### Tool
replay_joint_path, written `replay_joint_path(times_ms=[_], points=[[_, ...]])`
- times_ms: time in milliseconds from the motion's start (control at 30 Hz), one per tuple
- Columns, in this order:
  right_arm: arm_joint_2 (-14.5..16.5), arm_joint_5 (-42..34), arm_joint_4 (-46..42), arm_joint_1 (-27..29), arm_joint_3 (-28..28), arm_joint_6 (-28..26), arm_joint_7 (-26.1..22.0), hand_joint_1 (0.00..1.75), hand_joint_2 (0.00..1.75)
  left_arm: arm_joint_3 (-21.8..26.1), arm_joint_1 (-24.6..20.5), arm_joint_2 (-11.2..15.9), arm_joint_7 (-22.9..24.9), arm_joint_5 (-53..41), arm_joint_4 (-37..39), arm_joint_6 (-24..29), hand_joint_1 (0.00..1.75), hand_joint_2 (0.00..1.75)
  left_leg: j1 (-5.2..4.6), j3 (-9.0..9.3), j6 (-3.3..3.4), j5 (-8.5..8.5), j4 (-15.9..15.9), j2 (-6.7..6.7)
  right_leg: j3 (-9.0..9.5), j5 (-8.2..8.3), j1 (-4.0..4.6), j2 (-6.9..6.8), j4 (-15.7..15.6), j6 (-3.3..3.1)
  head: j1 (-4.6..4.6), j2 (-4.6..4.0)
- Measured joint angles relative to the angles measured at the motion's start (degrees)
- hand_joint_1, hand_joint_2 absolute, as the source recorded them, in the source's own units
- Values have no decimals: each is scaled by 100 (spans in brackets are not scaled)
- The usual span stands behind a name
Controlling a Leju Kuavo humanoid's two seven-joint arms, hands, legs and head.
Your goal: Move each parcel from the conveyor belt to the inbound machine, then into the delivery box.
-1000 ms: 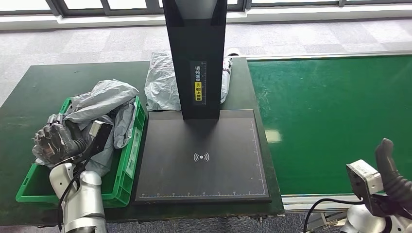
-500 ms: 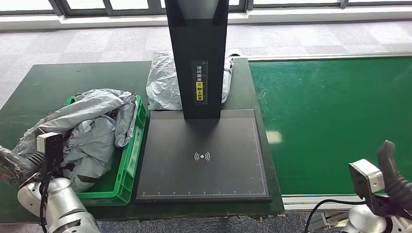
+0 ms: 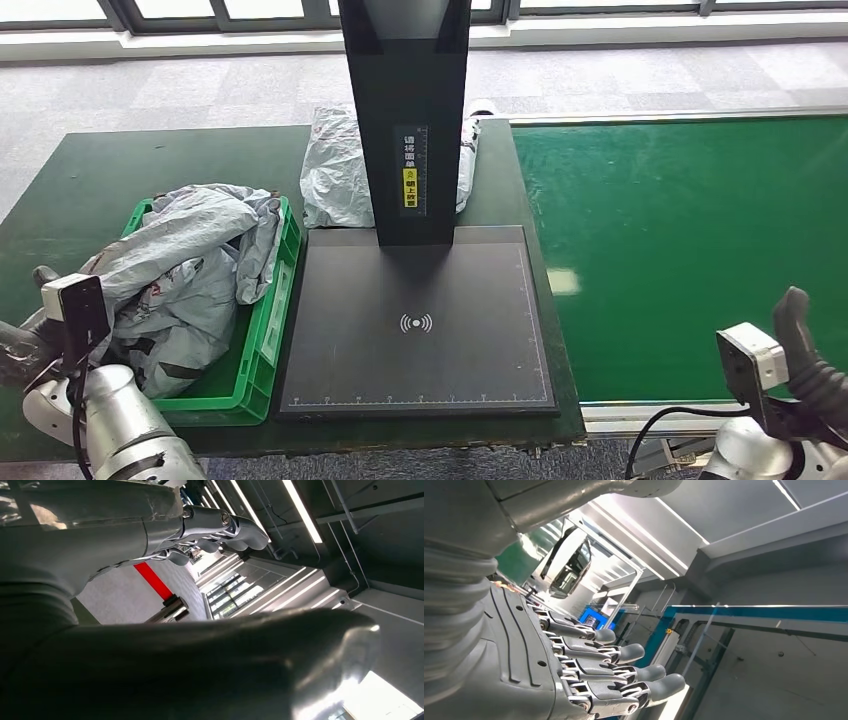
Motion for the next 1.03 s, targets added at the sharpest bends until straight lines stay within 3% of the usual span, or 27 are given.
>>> replay_joint_path(times_ms=[267,367,467,600,833,933,1033], points=[[1,-43,24,-7,-29,-1,0,0,175,-411,213,-14,0,775,-178,0,0,0,0,0,0,0,0,0,-2,0,0,0,0,0,0,-1],[8,-212,53,11,-26,-1,-4,0,175,-1099,523,-39,0,1921,-317,-52,0,0,0,1,1,-1,0,1,-3,0,-1,2,-1,0,0,1],[15,-589,191,92,227,2,-7,0,175,-2328,992,-68,-1,3757,-490,-604,0,0,0,-9,5,-4,1,-7,-2,-1,0,-8,-2,2,1,1],[-9,-955,469,143,912,14,-10,0,175,-3548,1184,-51,-2,4691,-675,-1544,0,175,0,-41,7,-6,2,-13,3,-1,-1,-18,-2,5,-1,0],[-134,-1679,1442,371,3029,395,-9,0,175,-4954,1598,81,-2,5579,-1089,-3389,0,175,2,-19,-1,-3,1,-14,-5,-6,6,-15,2,1,-2,0],[-134,-1683,1880,312,3782,617,-7,0,175,-5485,1746,135,-2,5653,-1191,-3714,0,175,5,-19,-2,0,1,-23,-6,-5,8,-21,4,-1,-1,0],[-133,-1705,2156,233,4198,764,-7,0,175,-5793,1773,155,-2,5654,-1224,-3810,0,175,8,-20,-2,0,1,-28,-7,-6,6,-23,4,0,-1,-1]])
